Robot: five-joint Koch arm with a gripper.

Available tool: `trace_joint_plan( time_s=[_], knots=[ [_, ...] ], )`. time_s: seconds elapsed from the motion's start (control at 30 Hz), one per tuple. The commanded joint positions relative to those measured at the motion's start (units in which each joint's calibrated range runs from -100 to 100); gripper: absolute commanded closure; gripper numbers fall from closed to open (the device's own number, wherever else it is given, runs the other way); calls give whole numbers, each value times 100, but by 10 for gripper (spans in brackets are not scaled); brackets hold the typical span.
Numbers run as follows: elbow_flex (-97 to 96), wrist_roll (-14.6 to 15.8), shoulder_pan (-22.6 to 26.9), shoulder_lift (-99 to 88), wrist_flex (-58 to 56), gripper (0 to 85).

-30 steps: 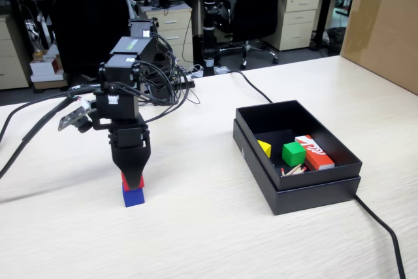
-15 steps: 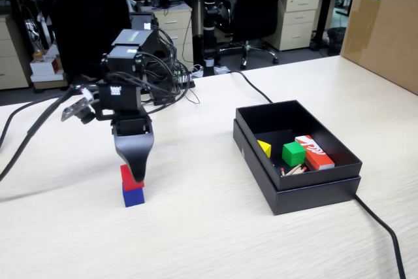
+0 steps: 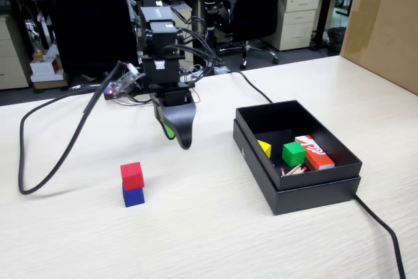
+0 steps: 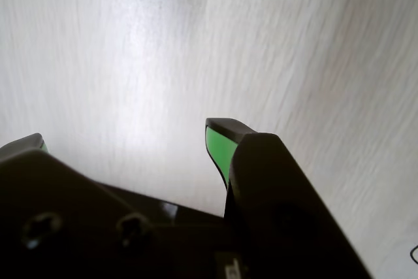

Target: Put the red cube on top of the blue cube

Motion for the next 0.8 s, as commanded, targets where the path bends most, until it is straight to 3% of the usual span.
trace_joint_plan(
  time_s=[0.0, 0.17, 0.77],
  knots=[
    [-124, 220, 132, -768, 366, 374],
    [-1185, 386, 254, -1502, 1161, 376],
    [-6497, 371, 239, -6253, 4271, 374]
  ],
)
